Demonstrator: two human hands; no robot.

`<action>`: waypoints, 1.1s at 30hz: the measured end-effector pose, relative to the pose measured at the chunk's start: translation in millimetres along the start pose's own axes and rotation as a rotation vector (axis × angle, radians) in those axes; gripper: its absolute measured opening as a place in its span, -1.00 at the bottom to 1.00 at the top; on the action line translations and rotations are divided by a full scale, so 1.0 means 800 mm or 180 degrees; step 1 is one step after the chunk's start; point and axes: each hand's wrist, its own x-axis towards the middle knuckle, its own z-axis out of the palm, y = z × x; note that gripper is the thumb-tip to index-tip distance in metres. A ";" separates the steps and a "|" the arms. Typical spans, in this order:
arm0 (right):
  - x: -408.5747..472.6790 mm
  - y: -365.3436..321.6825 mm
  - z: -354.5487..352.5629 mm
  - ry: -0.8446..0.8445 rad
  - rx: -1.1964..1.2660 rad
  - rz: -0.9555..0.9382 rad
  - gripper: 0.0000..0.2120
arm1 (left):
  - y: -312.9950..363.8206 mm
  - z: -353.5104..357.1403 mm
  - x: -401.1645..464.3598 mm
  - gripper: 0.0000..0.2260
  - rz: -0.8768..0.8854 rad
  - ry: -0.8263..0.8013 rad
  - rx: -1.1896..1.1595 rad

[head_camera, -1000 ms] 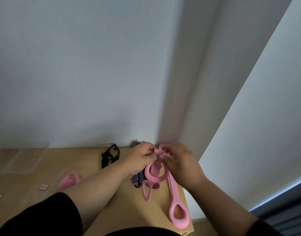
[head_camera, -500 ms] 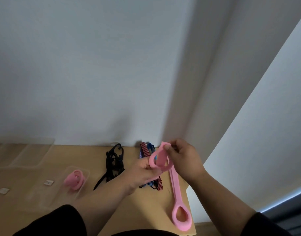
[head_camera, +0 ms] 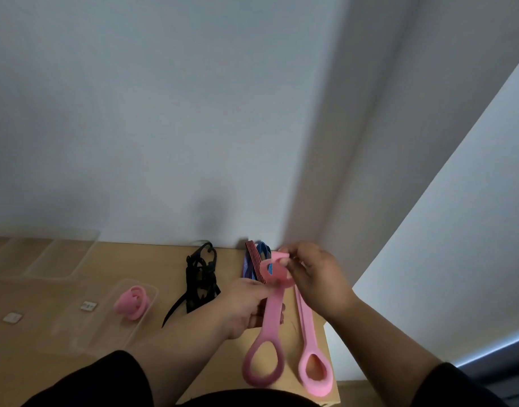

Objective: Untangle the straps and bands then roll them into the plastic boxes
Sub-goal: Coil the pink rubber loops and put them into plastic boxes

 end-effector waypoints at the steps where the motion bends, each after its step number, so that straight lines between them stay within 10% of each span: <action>1: -0.002 0.002 0.002 -0.0025 -0.0016 -0.0147 -0.88 | 0.001 0.000 0.000 -0.60 -0.0074 0.0048 -0.0016; 7: -0.015 0.003 0.008 -0.0330 -0.0059 -0.0928 -0.86 | 0.008 -0.010 0.007 -0.84 -0.0034 -0.0095 -0.0284; 13: -0.026 0.014 0.019 -0.0613 -0.0250 -0.1261 -0.70 | 0.019 -0.029 0.010 -0.49 -0.0178 -0.0541 -0.0938; 17: -0.031 0.023 0.029 -0.0662 -0.0146 -0.1328 -0.79 | 0.008 -0.032 0.010 -0.75 0.0116 -0.0507 -0.0508; 23: -0.030 0.019 0.023 -0.0859 0.0051 -0.1110 -0.77 | 0.006 -0.038 0.009 -0.66 0.0356 -0.0467 -0.0092; 28: -0.015 0.020 0.026 -0.0024 -0.0116 -0.0116 -0.73 | 0.009 -0.040 0.006 -0.68 0.0607 -0.0437 0.0515; 33: 0.009 0.010 0.030 -0.0790 -0.0050 0.0617 -0.88 | 0.009 -0.037 0.002 -0.67 0.0603 -0.0389 0.0741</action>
